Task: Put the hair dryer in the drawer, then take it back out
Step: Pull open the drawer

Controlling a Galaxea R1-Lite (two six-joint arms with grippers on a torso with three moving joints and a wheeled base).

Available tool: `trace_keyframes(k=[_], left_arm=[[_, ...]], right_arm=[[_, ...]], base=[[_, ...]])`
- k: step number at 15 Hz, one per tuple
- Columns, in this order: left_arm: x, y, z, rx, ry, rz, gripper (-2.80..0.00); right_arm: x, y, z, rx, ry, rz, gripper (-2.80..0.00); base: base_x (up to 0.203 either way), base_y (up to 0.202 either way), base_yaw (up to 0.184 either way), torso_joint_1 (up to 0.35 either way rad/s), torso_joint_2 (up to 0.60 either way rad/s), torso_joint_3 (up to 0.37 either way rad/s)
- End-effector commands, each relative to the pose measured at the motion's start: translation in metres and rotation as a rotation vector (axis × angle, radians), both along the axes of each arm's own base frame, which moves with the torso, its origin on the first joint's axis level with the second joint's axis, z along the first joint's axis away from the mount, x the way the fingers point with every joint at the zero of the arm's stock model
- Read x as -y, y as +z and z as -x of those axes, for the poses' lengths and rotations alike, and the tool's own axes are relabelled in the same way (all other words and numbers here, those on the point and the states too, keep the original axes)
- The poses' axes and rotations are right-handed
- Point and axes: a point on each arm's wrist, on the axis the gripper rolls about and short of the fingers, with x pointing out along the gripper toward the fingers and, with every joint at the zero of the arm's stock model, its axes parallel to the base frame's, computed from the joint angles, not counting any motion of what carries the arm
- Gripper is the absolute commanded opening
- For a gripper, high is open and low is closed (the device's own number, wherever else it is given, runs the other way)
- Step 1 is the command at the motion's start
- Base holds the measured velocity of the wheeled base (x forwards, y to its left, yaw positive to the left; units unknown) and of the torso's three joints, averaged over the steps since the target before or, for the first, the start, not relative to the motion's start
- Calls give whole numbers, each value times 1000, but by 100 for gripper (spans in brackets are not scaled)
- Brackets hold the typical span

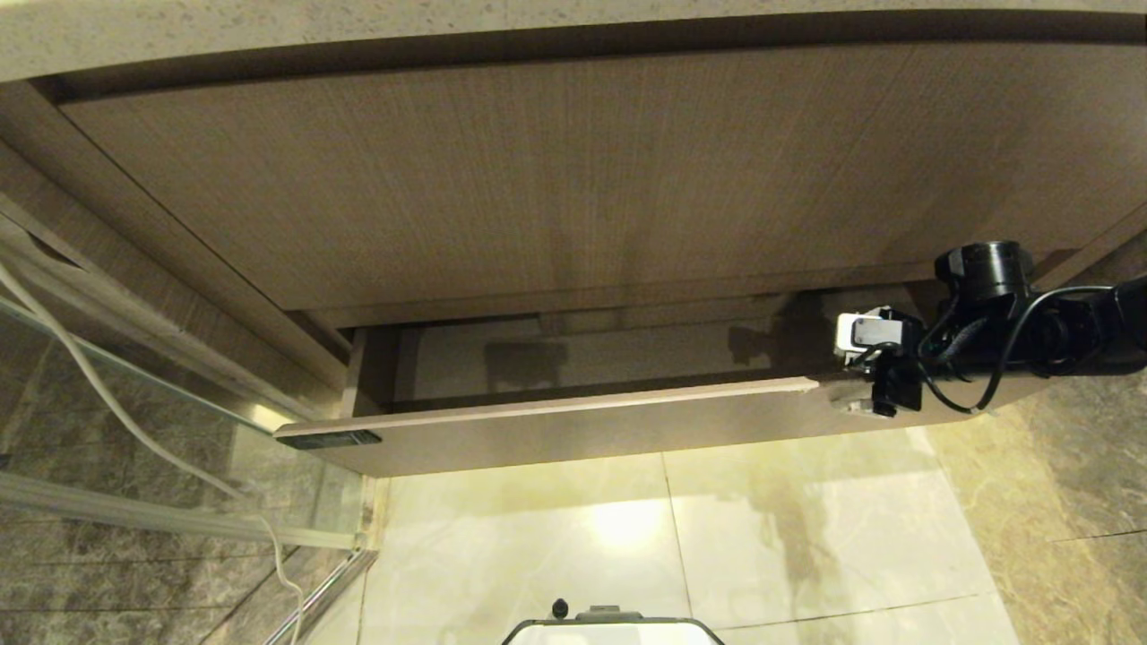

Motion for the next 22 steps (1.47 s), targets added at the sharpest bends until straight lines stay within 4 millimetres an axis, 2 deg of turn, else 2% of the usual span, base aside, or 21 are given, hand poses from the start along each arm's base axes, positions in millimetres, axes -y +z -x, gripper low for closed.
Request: trace_keyframes(k=[1, 6, 8, 12, 16, 17, 19, 22], left_arm=[[0, 0, 0, -1, 1, 0, -280], [0, 0, 0, 0, 1, 0, -280], [0, 0, 0, 0, 1, 0, -280], [0, 0, 0, -2, 1, 0, -280], [0, 0, 0, -1, 1, 0, -280], [0, 0, 0, -2, 1, 0, -280], [0, 0, 0, -2, 1, 0, -280], [0, 0, 0, 0, 1, 0, -280]], right_arm=[[0, 12, 4, 52, 5, 6, 0], [6, 24, 37, 41, -14, 2, 0], [6, 24, 42, 34, -25, -9, 0], [4, 43, 95, 26, -101, -99, 0], [9, 60, 133, 76, -191, -102, 0], [11, 66, 142, 99, -225, -95, -280], [13, 71, 157, 90, -310, -89, -280], [14, 87, 182, 104, -529, -108, -280]], base=[[0, 0, 0, 0, 0, 0], [0, 0, 0, 0, 0, 0], [0, 0, 0, 0, 0, 0], [0, 0, 0, 0, 0, 0], [0, 0, 0, 0, 0, 0], [0, 0, 0, 0, 0, 0], [0, 0, 0, 0, 0, 0], [0, 0, 0, 0, 0, 0]])
